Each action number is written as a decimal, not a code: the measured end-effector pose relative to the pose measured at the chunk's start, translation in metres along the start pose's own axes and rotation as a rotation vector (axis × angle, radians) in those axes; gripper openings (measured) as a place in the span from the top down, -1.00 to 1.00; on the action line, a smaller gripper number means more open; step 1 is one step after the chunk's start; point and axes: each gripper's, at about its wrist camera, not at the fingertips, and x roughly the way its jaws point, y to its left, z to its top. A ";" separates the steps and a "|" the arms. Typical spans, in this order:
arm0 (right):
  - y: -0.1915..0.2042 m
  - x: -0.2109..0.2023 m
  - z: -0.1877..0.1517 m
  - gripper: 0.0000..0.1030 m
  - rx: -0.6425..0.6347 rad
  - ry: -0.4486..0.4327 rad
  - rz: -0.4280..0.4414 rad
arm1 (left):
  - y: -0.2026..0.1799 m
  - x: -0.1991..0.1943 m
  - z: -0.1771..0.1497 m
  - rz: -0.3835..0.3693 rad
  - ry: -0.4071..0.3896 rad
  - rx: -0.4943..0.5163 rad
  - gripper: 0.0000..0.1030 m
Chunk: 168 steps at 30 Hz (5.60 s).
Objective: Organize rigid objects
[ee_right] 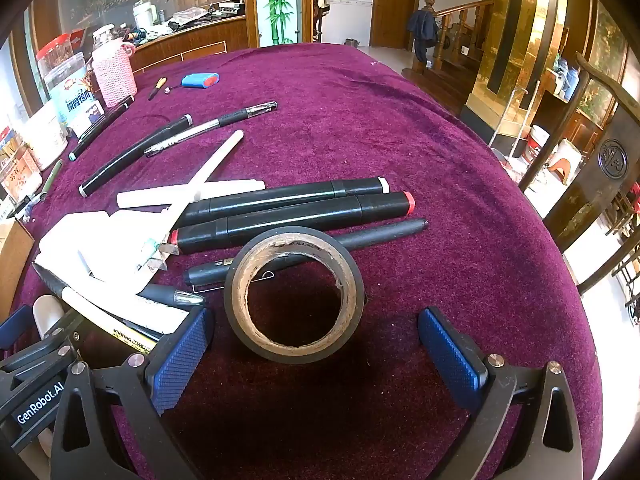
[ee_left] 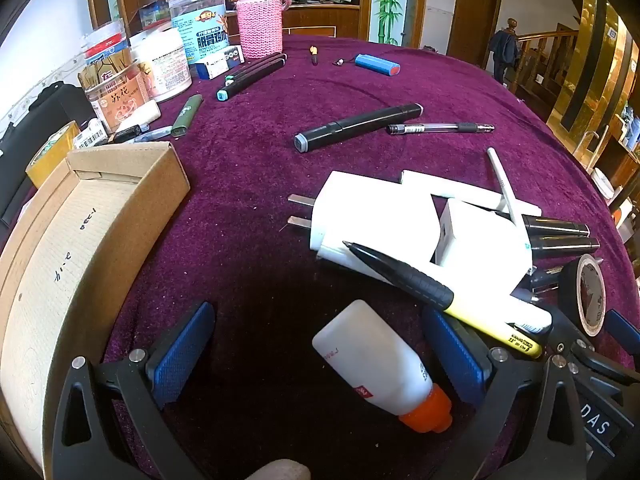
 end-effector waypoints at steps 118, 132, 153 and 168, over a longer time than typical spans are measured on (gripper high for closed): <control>-0.059 -0.007 0.011 -0.75 0.178 -0.170 0.172 | 0.013 -0.016 -0.018 -0.034 0.061 0.053 -0.99; -0.060 -0.001 0.012 -0.75 0.199 -0.144 0.158 | 0.015 -0.028 -0.019 -0.058 -0.005 0.052 0.48; 0.055 -0.075 -0.011 -0.30 -0.287 -0.076 0.388 | 0.163 -0.162 -0.079 -0.485 -0.193 -0.159 0.49; 0.123 -0.034 -0.033 0.49 -0.565 0.062 0.393 | 0.213 -0.180 -0.092 -0.434 -0.213 -0.186 0.49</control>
